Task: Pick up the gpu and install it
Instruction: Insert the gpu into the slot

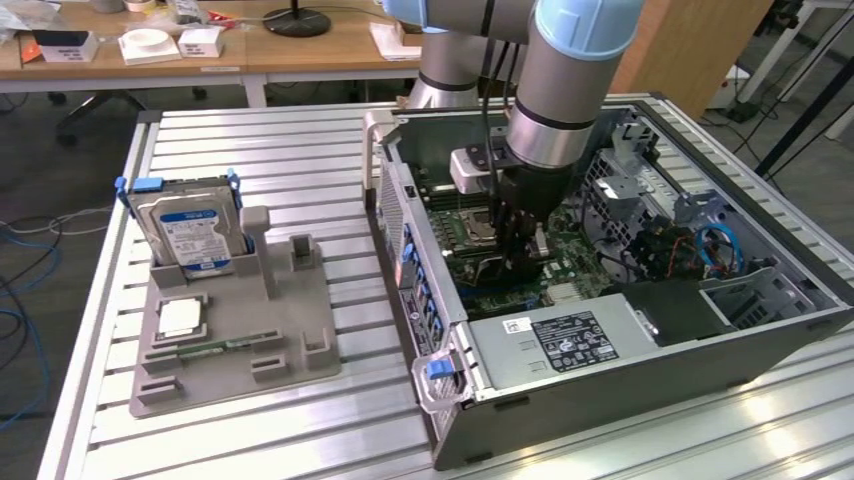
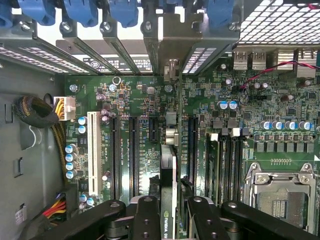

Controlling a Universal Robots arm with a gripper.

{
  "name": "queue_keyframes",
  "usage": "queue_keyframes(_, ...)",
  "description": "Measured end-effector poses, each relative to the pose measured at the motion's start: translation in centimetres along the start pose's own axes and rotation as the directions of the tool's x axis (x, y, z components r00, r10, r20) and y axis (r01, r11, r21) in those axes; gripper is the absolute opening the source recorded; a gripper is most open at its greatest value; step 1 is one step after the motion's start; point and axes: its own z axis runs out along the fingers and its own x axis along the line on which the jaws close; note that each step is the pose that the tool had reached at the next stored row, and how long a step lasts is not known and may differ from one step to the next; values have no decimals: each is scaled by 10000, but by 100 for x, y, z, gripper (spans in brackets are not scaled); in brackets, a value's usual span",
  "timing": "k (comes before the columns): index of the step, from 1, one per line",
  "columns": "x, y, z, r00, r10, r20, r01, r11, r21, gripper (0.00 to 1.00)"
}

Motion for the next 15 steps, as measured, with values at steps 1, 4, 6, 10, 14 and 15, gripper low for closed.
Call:
queue_keyframes(1,0,0,0,10000,0,0,0,10000,0,26)
queue_keyframes(4,-1,2,5,10000,4,13,-4,10000,1,27)
queue_keyframes(6,-1,1,1,10000,3,2,-3,10000,0,39)
queue_keyframes(10,0,0,0,10000,0,1,0,10000,0,51)
queue_keyframes(14,0,0,0,10000,0,0,0,10000,0,57)
queue_keyframes(15,1,0,-7,10000,0,-4,0,10000,-2,57)
